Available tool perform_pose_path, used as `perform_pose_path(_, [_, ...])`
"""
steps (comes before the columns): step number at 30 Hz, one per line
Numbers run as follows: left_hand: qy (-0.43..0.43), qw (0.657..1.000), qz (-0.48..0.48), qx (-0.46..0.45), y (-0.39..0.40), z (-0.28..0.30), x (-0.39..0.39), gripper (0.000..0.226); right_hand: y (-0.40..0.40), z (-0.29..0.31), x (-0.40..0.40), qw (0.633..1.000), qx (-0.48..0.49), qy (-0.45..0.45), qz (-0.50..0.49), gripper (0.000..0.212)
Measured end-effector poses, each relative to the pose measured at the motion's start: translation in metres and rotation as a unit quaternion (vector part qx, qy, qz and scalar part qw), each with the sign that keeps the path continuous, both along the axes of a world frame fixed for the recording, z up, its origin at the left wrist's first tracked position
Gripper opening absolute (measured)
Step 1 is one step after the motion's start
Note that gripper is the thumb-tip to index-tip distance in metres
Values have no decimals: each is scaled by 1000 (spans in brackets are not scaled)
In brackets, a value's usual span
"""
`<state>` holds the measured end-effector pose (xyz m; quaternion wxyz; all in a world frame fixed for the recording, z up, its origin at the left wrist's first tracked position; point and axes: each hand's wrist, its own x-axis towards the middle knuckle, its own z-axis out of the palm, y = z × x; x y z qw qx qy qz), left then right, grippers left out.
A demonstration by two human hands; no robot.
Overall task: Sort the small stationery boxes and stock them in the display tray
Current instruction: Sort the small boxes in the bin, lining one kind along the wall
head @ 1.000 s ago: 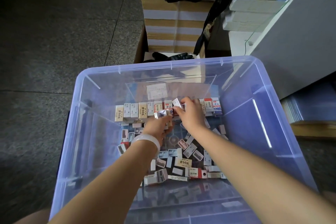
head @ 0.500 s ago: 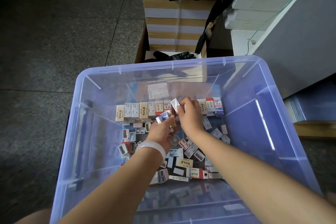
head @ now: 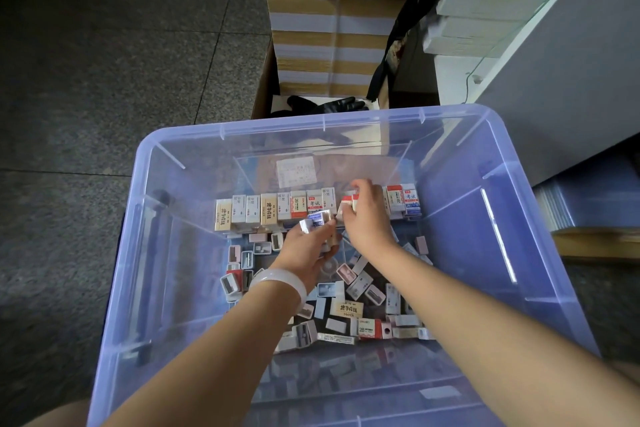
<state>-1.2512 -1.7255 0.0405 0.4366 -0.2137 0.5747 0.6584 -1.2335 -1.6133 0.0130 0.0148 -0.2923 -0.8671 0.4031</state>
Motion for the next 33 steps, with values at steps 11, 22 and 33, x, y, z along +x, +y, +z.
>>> perform_pose_path(11, [9,1000,-17,-6,-1,-3,0,23,15,-6,-6,983,-130,29,-127,19])
perform_pose_path(22, [43,993,-105,-4,7,-7,2,9,12,-9,-8,986,-100,8,-133,18])
perform_pose_path(33, [54,995,-87,7,1,-11,1,12,2,-13,1,988,113,-61,85,38])
